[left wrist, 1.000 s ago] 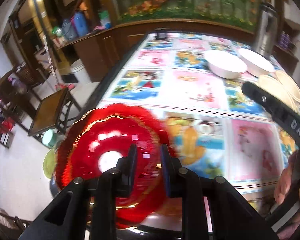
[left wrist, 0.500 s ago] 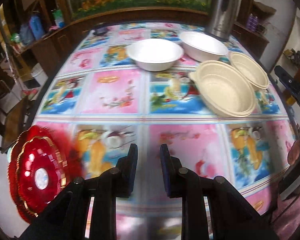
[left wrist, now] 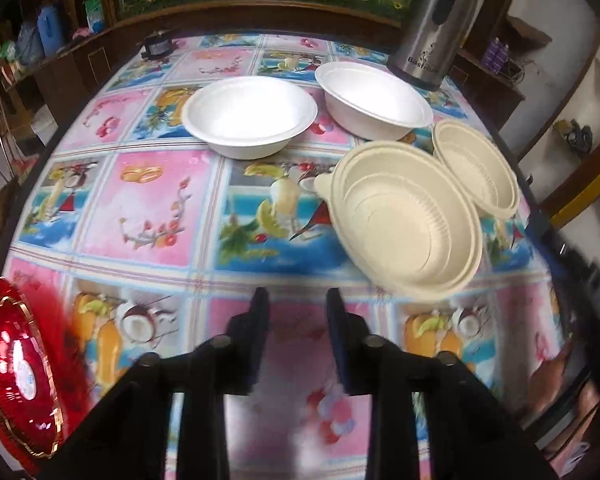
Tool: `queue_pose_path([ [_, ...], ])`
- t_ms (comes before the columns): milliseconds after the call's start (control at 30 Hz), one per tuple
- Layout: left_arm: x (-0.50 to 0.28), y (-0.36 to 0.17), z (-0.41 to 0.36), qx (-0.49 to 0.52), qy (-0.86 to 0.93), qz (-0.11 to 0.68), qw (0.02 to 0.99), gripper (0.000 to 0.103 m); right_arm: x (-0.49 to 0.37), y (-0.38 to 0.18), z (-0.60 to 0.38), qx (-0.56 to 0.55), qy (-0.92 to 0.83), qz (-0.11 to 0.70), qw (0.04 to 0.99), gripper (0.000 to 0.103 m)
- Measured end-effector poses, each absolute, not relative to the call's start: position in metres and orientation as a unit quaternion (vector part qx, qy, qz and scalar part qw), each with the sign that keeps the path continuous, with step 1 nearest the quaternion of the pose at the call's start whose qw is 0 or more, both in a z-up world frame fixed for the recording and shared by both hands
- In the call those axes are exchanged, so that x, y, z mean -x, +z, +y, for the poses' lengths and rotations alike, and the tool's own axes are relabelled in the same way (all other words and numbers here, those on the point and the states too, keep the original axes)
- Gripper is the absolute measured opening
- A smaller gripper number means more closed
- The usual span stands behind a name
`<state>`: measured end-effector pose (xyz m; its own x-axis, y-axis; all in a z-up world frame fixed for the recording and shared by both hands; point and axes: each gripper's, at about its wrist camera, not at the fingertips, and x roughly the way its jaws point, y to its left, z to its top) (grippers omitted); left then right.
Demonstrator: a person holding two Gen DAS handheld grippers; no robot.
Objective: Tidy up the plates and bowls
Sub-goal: 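Move the right gripper to the beige bowl's rim, then grasp the beige bowl's rim with the right gripper and lift it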
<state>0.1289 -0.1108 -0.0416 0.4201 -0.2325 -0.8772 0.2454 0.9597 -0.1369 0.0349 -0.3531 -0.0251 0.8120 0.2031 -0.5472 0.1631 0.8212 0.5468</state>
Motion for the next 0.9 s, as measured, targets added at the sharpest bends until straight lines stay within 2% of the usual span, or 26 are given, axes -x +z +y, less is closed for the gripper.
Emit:
queue_pose_path([
  [133, -0.144, -0.041, -0.115, 0.019, -0.145, 0.521, 0.841, 0.063, -0.046, -0.041, -0.351, -0.325, 0.029, 0.346, 0.880, 0.043],
  [200, -0.152, -0.041, -0.118, 0.039, -0.155, 0.525, 0.836, 0.069, -0.049, -0.046, -0.351, -0.333, 0.036, 0.356, 0.872, 0.043],
  [500, -0.187, -0.059, -0.133, 0.079, -0.153, 0.563, 0.808, 0.070, -0.065, -0.060, -0.349, -0.358, 0.041, 0.386, 0.849, 0.043],
  [900, -0.191, -0.070, -0.140, 0.091, -0.144, 0.568, 0.805, 0.068, -0.077, -0.071, -0.347, -0.380, 0.052, 0.408, 0.828, 0.043],
])
